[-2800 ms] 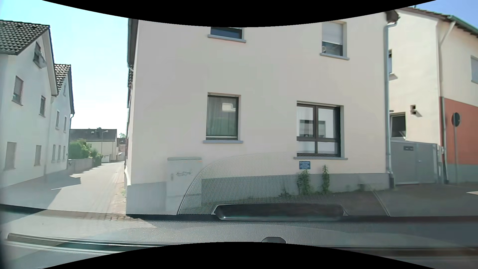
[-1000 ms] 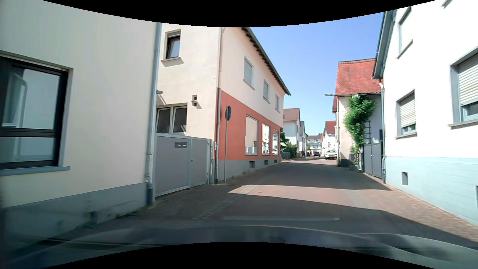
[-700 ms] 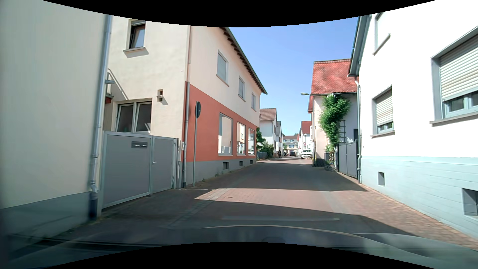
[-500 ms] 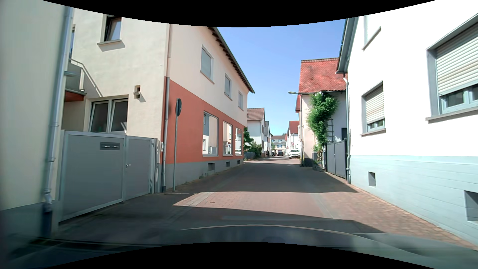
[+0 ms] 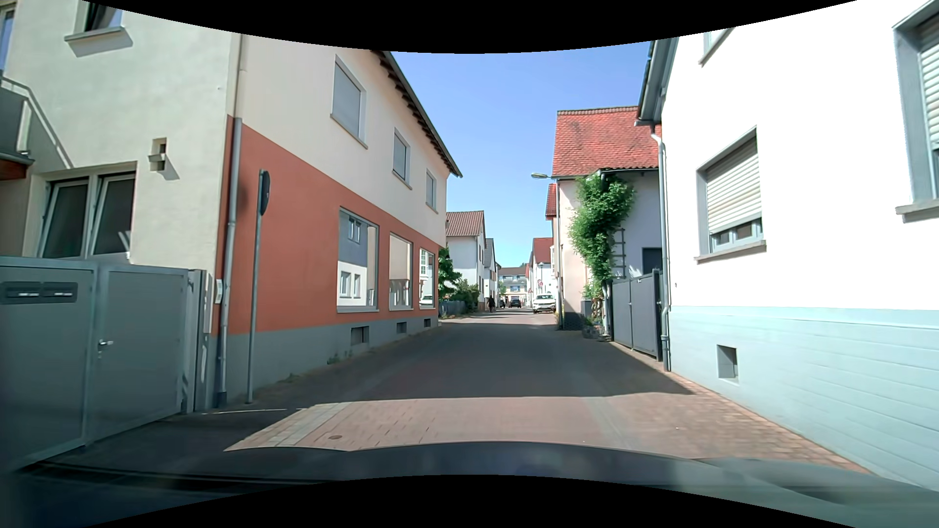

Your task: Follow the waypoints while adhering to traffic rules and regulations

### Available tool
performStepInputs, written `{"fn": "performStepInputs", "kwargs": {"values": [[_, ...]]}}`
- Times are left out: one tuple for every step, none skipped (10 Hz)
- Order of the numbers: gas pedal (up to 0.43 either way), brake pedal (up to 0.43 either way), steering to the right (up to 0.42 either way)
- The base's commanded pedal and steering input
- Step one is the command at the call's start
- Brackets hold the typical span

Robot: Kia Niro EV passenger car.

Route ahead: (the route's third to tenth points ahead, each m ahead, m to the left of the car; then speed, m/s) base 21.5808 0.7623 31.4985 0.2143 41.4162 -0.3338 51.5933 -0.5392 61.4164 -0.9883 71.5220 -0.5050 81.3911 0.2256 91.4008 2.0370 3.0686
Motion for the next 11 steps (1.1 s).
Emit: {"fn": "performStepInputs", "kwargs": {"values": [[0.118, 0.0, 0.094], [0.118, 0.0, 0.075], [0.118, 0.0, 0.053], [0.118, 0.0, 0.034], [0.118, 0.0, 0.018], [0.118, 0.0, 0.0], [0.118, 0.0, -0.01], [0.118, 0.0, -0.022], [0.118, 0.0, -0.027], [0.118, 0.0, -0.028], [0.118, 0.0, -0.028]]}}
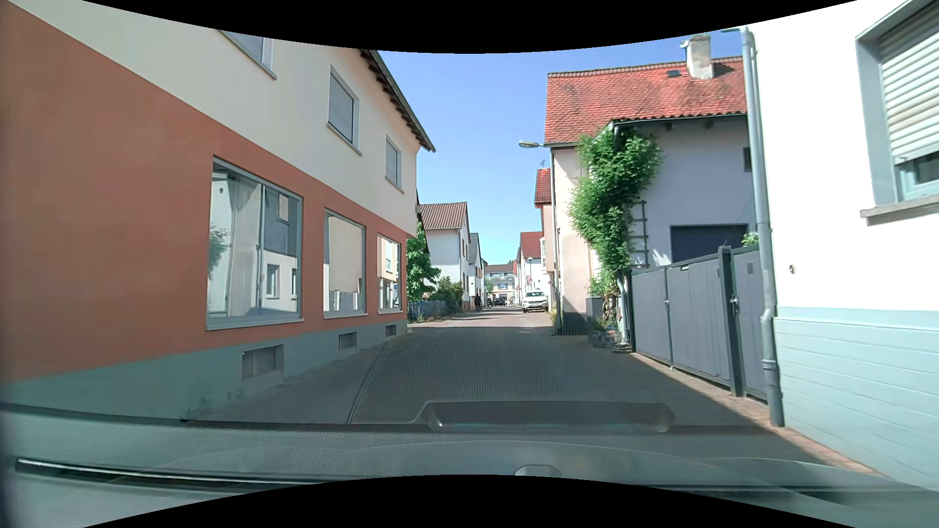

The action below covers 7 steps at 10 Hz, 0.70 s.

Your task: Follow the waypoints while adhering to traffic rules and regulations

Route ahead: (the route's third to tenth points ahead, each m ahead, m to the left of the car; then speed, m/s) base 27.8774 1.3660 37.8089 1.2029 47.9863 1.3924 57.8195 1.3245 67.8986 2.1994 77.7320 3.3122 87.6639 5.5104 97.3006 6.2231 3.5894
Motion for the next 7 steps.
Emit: {"fn": "performStepInputs", "kwargs": {"values": [[0.118, 0.0, -0.028], [0.11, 0.0, -0.028], [0.098, 0.0, -0.027], [0.087, 0.0, -0.025], [0.087, 0.0, -0.024], [0.067, 0.0, -0.02], [0.067, 0.0, -0.012]]}}
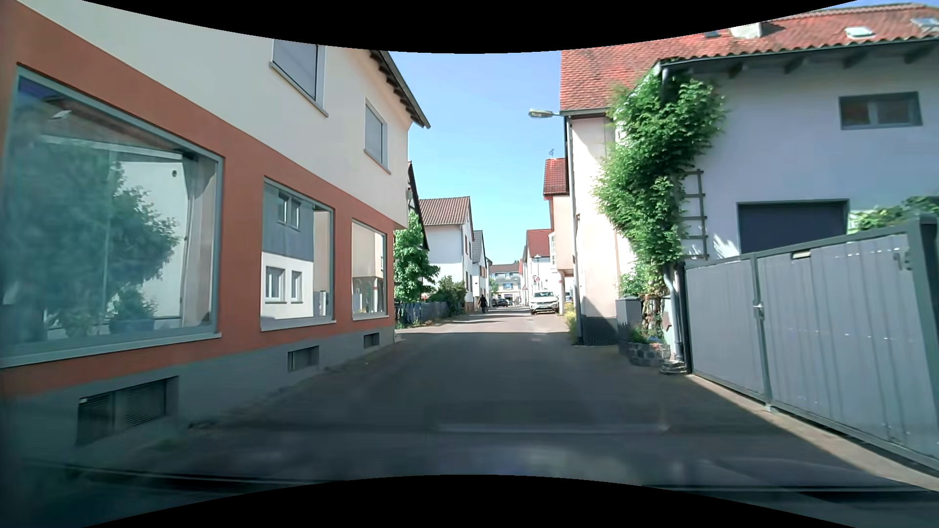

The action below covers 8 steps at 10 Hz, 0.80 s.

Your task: Follow the waypoints while adhering to traffic rules and regulations

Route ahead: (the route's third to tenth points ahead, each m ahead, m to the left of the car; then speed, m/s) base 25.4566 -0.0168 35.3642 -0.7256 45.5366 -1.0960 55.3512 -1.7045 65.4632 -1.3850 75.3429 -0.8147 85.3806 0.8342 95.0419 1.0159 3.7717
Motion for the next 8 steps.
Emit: {"fn": "performStepInputs", "kwargs": {"values": [[0.067, 0.0, -0.007], [0.067, 0.0, -0.006], [0.067, 0.0, -0.006], [0.067, 0.0, -0.007], [0.067, 0.0, -0.007], [0.067, 0.0, -0.007], [0.067, 0.0, -0.007], [0.067, 0.0, -0.007]]}}
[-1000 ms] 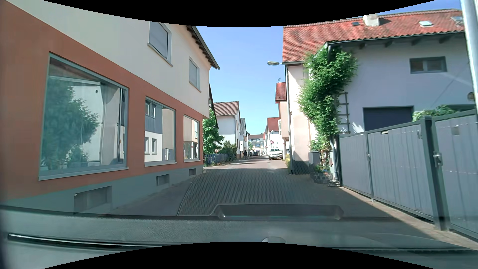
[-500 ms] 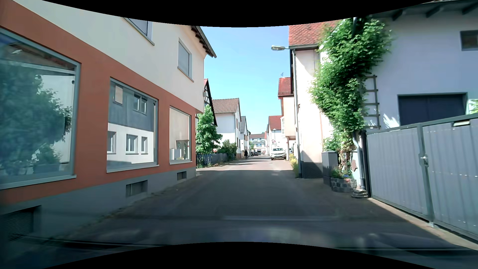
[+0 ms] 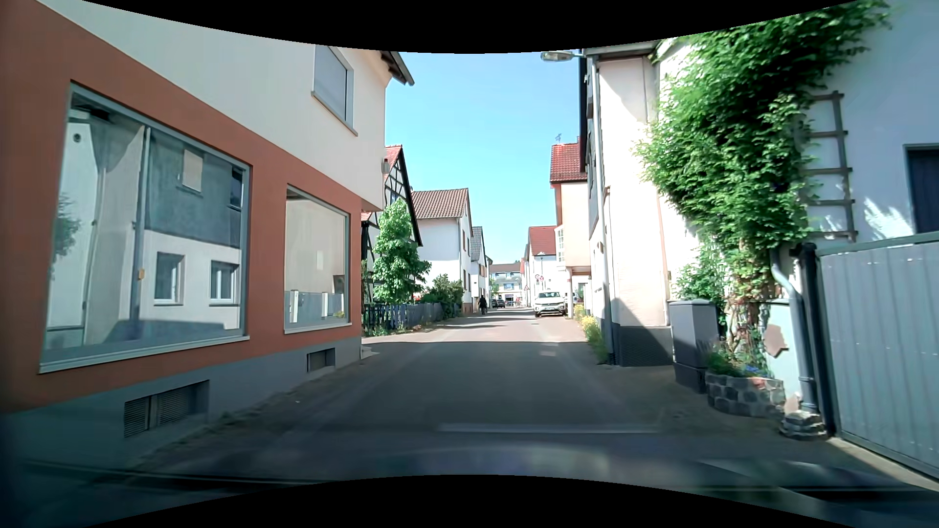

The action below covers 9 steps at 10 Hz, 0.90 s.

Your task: Follow the waypoints while adhering to traffic rules and regulations

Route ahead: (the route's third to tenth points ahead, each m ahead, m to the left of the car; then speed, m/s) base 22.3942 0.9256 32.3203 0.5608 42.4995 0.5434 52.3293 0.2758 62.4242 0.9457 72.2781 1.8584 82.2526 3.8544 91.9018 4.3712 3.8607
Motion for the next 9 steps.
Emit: {"fn": "performStepInputs", "kwargs": {"values": [[0.067, 0.0, -0.007], [0.059, 0.0, -0.007], [0.059, 0.0, -0.007], [0.059, 0.0, -0.007], [0.059, 0.0, -0.008], [0.059, 0.0, -0.007], [0.059, 0.0, -0.007], [0.059, 0.0, -0.006], [0.059, 0.0, -0.005]]}}
